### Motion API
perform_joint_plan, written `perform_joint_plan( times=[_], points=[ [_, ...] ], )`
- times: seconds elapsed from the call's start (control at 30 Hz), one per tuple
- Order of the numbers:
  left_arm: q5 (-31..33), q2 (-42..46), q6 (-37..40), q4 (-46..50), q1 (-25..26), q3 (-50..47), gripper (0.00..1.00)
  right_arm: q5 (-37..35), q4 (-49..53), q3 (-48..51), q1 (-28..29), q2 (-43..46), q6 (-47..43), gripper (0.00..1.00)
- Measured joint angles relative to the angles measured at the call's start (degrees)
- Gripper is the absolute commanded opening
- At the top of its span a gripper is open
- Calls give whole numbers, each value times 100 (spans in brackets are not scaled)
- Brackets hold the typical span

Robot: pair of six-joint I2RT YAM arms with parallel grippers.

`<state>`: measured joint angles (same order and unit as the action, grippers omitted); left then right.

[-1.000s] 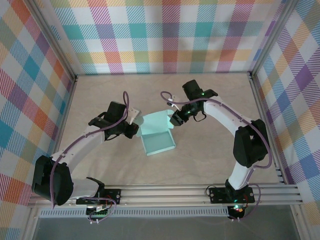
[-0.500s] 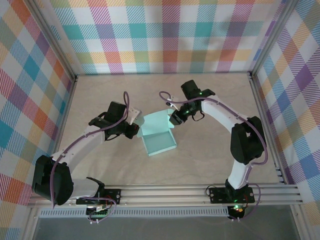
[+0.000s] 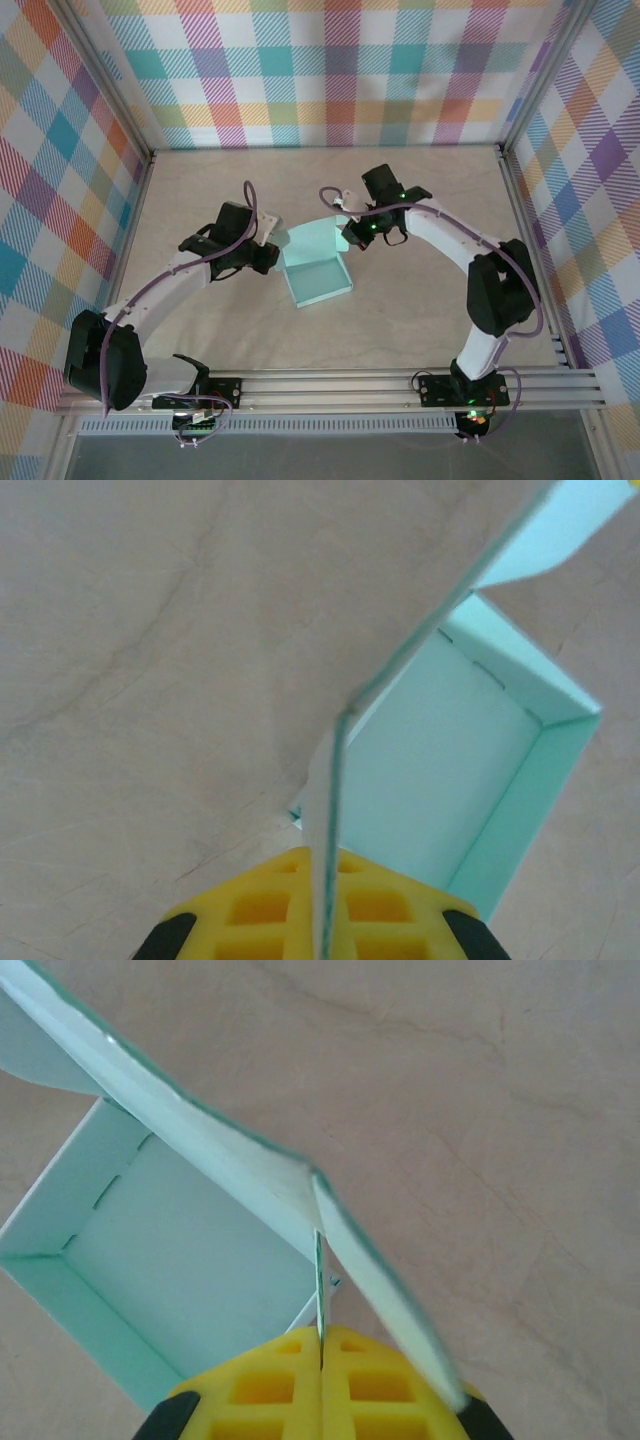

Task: Fold the paper box

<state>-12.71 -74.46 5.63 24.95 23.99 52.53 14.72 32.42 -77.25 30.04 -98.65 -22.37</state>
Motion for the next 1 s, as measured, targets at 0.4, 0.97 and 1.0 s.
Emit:
perform_joint_plan(
  times=[0.4, 0.97, 1.0],
  points=[
    [1307, -584, -2063, -428, 649, 498, 0, -1941, -1644, 1180, 525, 999, 2096, 0],
    [3091, -1034, -2949, -1491, 1694, 409, 0, -3845, -3644, 2734, 1134, 1530, 4197, 0],
    [3176, -1034, -2973, -1556, 1744, 358, 0, -3901, -3766, 2835, 1165, 1550, 4262, 0]
  ],
)
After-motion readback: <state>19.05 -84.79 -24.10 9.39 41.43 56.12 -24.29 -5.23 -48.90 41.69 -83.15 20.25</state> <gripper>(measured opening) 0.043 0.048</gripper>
